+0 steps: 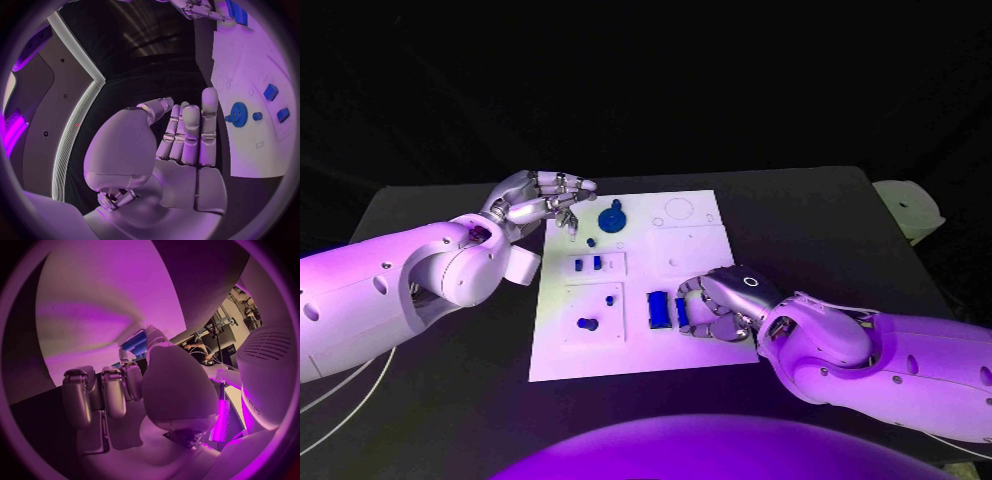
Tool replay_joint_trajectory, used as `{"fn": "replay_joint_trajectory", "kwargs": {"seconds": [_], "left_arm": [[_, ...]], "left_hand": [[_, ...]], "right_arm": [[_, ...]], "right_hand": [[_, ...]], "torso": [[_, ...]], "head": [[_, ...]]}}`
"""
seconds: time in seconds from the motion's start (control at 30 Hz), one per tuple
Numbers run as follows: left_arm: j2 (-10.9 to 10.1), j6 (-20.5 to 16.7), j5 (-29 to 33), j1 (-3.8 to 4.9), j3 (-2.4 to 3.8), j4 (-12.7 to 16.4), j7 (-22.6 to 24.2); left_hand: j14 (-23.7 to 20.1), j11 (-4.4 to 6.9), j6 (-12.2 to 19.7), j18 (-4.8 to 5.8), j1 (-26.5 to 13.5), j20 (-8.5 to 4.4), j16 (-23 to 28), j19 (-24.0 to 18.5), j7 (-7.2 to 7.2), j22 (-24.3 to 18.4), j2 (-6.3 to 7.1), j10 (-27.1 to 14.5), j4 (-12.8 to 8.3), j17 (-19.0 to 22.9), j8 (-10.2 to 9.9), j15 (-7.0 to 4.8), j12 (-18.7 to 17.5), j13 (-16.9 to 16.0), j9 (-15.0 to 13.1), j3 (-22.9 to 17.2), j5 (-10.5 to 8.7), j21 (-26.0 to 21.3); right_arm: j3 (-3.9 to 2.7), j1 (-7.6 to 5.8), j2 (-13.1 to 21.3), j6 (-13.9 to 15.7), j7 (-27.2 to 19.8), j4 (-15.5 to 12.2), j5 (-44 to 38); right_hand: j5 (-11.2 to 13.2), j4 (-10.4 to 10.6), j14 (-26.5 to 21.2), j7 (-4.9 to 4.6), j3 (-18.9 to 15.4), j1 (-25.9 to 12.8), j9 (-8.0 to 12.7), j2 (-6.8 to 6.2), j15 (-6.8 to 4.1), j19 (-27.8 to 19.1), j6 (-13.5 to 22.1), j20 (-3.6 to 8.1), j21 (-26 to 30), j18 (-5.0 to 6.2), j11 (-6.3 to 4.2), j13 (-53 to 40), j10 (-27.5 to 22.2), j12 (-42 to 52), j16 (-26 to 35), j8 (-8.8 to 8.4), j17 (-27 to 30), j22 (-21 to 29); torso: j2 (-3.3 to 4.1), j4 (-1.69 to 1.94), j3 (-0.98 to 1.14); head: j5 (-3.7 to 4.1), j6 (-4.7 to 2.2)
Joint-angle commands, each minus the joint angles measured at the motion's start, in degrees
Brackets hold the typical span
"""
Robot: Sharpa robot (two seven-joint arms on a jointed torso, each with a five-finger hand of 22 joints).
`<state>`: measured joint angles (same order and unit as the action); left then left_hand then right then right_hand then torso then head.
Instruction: Assemble the parts on the task board
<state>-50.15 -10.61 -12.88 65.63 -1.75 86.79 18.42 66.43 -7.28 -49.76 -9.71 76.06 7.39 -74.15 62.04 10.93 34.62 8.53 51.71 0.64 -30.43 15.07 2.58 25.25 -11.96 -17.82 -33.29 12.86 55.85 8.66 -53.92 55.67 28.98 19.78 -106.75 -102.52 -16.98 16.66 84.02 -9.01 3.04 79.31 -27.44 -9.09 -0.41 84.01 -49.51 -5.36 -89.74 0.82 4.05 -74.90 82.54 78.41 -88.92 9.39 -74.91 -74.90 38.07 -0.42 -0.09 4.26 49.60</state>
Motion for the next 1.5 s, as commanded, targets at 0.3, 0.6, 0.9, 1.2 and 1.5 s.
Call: {"fn": "replay_joint_trajectory", "kwargs": {"seconds": [0.3, 0.6, 0.9, 1.2, 1.5], "left_arm": [[0.06, 0.91, -0.17, 0.03, 0.03, 0.08, 0.25], [0.04, 0.92, -0.17, 0.03, 0.03, 0.08, 0.21], [0.04, 0.90, -0.17, 0.03, 0.03, 0.04, 0.20], [0.05, 0.93, -0.18, 0.02, 0.03, 0.03, 0.20], [0.04, 0.96, -0.22, 0.02, 0.03, 0.06, 0.20]], "left_hand": [[-0.13, -0.02, 0.26, -0.91, -0.34, 0.30, -0.18, -0.13, -0.05, -0.09, 0.38, -0.58, 0.22, 0.06, 0.32, 0.12, 0.14, 0.05, -0.05, 0.04, 0.25, -0.25], [-0.13, -0.02, 0.26, -0.91, -0.34, 0.30, -0.18, -0.13, -0.05, -0.09, 0.38, -0.58, 0.22, 0.06, 0.32, 0.12, 0.14, 0.05, -0.05, 0.04, 0.25, -0.25], [-0.13, -0.02, 0.26, -0.91, -0.34, 0.30, -0.18, -0.13, -0.05, -0.09, 0.38, -0.58, 0.22, 0.06, 0.32, 0.12, 0.14, 0.05, -0.05, 0.04, 0.25, -0.25], [-0.13, -0.02, 0.26, -0.91, -0.34, 0.30, -0.18, -0.13, -0.05, -0.09, 0.38, -0.58, 0.22, 0.06, 0.32, 0.12, 0.14, 0.05, -0.05, 0.04, 0.25, -0.25], [-0.13, -0.02, 0.26, -0.91, -0.34, 0.30, -0.18, -0.13, -0.05, -0.09, 0.38, -0.58, 0.22, 0.06, 0.32, 0.12, 0.14, 0.05, -0.05, 0.04, 0.25, -0.25]], "right_arm": [[0.09, 0.11, -0.01, -0.68, 0.20, -0.04, -0.94], [0.09, 0.11, 0.05, -0.72, 0.26, -0.04, -0.96], [0.09, 0.11, 0.28, -0.31, 0.06, -0.47, -0.88], [0.05, 0.10, 1.29, 2.32, -1.30, -1.99, 1.31], [-0.12, -0.46, 3.48, 5.12, -2.85, -2.62, 6.19]], "right_hand": [[0.60, 0.22, 5.44, -0.80, -2.06, 0.06, 1.26, -1.89, 0.91, 5.99, 4.76, -0.81, -0.26, -0.82, 0.82, -6.19, -1.49, -1.32, 0.04, -2.08, -13.12, -15.10], [1.22, 0.26, 5.40, -0.91, -2.76, 0.30, 1.67, -2.28, 1.01, 5.99, 5.54, -0.94, -0.26, -0.82, 0.93, -5.77, -1.90, -1.80, 0.12, -2.35, -12.99, -15.10], [1.30, 0.28, 5.36, -0.95, -2.98, 0.38, 1.80, -2.43, 1.04, 5.99, 5.76, -0.97, -0.26, -0.82, 0.96, -5.70, -1.97, -1.87, 0.20, -2.43, -12.85, -15.10], [1.43, 0.35, 5.28, -0.94, -3.75, -0.94, 1.93, -2.11, 1.09, 5.99, 4.66, -1.06, -0.26, -0.82, 0.97, -6.07, -1.41, -1.09, 0.37, -1.62, -12.59, -15.10], [3.96, 0.19, 5.27, -0.10, -7.62, -3.48, 1.65, 0.05, 0.59, 5.99, 0.05, -0.73, -0.26, -0.82, 0.34, -6.81, -0.56, 0.44, 0.44, 2.88, -12.54, -15.10]], "torso": [[0.00, 0.04, -0.01], [0.00, -0.01, -0.03], [-0.01, 0.03, 0.01], [0.00, 0.01, 0.03], [-0.02, -0.01, -0.02]], "head": [[-0.03, -0.10], [-0.02, -0.02], [0.00, 0.07], [-0.08, 0.04], [-0.08, 0.03]]}}
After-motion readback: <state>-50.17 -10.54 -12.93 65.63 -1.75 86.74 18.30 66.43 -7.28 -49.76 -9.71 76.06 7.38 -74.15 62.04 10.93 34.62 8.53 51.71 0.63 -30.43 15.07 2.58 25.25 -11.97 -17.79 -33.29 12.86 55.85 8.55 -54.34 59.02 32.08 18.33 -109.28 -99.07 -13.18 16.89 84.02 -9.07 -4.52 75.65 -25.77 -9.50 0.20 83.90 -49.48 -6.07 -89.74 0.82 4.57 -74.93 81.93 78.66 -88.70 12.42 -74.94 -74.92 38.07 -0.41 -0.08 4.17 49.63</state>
